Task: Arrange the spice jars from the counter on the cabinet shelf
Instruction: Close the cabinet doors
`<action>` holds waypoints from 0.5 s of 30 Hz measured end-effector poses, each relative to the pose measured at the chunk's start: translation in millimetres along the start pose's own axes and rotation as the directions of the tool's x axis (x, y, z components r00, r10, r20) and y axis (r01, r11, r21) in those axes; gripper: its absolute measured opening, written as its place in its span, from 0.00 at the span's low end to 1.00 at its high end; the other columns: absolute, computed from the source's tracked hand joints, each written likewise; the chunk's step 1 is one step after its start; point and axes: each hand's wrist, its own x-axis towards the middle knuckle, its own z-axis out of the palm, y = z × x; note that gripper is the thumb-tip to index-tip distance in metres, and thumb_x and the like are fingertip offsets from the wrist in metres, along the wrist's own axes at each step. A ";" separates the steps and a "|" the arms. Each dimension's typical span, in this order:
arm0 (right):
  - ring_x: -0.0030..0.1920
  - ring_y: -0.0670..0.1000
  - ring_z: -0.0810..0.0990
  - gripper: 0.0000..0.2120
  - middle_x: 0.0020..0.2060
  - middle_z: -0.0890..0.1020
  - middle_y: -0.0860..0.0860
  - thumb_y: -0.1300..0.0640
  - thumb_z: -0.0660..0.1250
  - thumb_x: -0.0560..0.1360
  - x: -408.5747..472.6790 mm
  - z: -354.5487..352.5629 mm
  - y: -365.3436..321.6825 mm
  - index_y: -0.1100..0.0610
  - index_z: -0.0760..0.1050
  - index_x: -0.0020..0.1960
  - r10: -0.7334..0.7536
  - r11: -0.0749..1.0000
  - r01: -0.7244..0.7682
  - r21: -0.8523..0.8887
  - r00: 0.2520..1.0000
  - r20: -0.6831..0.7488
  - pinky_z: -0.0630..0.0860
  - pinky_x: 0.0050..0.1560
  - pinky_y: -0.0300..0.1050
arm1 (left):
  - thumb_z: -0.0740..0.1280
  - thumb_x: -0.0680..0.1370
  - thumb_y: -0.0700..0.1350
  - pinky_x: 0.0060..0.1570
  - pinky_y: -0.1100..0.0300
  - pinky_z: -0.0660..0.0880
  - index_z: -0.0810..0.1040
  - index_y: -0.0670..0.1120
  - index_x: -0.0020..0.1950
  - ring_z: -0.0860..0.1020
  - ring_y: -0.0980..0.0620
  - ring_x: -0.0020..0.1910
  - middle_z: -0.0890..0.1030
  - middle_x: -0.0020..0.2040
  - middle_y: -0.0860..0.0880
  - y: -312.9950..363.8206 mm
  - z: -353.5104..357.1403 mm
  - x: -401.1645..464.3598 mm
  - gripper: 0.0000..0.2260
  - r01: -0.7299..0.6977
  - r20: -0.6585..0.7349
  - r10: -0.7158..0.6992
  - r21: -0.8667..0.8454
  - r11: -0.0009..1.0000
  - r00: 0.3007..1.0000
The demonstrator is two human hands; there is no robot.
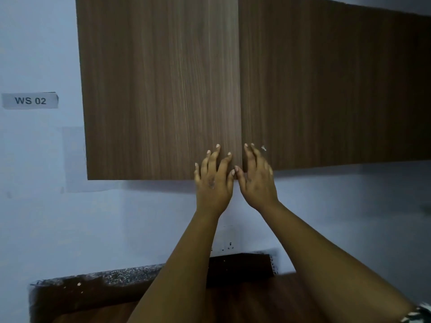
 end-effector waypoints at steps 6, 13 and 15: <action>0.79 0.50 0.43 0.30 0.80 0.48 0.54 0.45 0.48 0.83 27.4 51.4 42.2 0.57 0.46 0.80 0.001 0.994 0.013 -0.105 0.992 0.126 0.46 0.78 0.53 | 0.59 0.82 0.51 0.72 0.38 0.47 0.62 0.50 0.77 0.54 0.44 0.78 0.56 0.79 0.45 -27.5 60.4 13.7 0.23 -0.042 0.097 0.025 0.178 0.983 0.995; 0.79 0.53 0.42 0.33 0.79 0.45 0.56 0.45 0.50 0.82 51.1 90.8 71.9 0.61 0.45 0.79 -0.066 0.962 0.097 -0.255 0.989 0.130 0.44 0.77 0.54 | 0.56 0.83 0.54 0.73 0.39 0.42 0.57 0.51 0.79 0.50 0.43 0.79 0.52 0.80 0.45 -60.4 108.0 27.6 0.25 -0.052 0.090 0.026 0.293 0.955 0.996; 0.79 0.53 0.40 0.33 0.79 0.44 0.56 0.44 0.48 0.82 53.7 99.6 75.7 0.60 0.43 0.79 -0.068 0.971 0.099 -0.217 0.987 0.146 0.43 0.77 0.54 | 0.54 0.83 0.55 0.73 0.39 0.43 0.56 0.51 0.79 0.50 0.43 0.79 0.52 0.80 0.45 -65.6 114.7 29.2 0.25 -0.052 0.080 0.028 0.319 0.946 0.996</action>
